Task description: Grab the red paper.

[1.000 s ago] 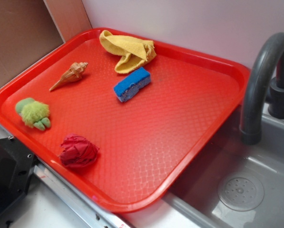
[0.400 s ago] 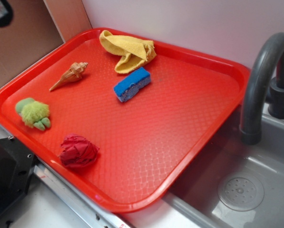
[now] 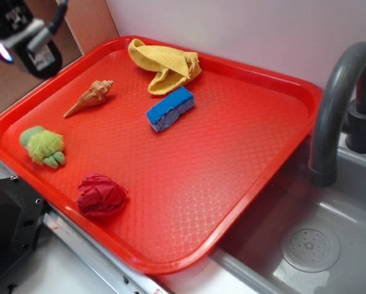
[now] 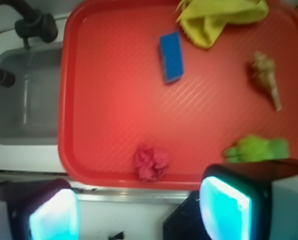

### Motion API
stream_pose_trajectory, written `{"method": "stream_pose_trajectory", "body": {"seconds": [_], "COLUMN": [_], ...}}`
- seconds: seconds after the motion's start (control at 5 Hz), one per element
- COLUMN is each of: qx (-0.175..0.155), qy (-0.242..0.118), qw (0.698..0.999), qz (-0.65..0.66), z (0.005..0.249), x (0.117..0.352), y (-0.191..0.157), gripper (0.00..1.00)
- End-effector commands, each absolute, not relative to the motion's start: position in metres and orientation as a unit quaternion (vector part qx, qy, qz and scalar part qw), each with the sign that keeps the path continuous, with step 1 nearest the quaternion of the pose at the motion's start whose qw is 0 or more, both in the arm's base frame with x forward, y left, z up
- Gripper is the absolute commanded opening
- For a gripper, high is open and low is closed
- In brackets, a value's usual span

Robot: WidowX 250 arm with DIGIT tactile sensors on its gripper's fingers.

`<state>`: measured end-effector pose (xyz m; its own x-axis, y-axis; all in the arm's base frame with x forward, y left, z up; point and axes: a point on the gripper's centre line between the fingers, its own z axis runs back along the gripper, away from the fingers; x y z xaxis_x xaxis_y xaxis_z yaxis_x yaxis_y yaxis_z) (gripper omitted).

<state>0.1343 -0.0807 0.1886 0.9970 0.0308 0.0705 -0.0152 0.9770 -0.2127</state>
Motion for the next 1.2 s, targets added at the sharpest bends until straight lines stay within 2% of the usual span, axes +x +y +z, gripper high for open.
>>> {"method": "stream_pose_trajectory", "body": {"seconds": [0.0, 0.2, 0.4, 0.6, 1.0], "qx": [-0.106, -0.082, -0.08, -0.103, -0.105], "qy": [0.022, 0.035, 0.058, 0.091, 0.16], "qw": [0.994, 0.995, 0.994, 0.99, 0.98], "qz": [0.025, 0.042, 0.037, 0.031, 0.058], "z": [0.136, 0.11, 0.089, 0.064, 0.025], "x": [0.133, 0.14, 0.143, 0.139, 0.117], "y": [-0.087, -0.087, -0.092, -0.093, -0.089], "gripper": [1.0, 1.0, 1.0, 1.0, 1.0]}}
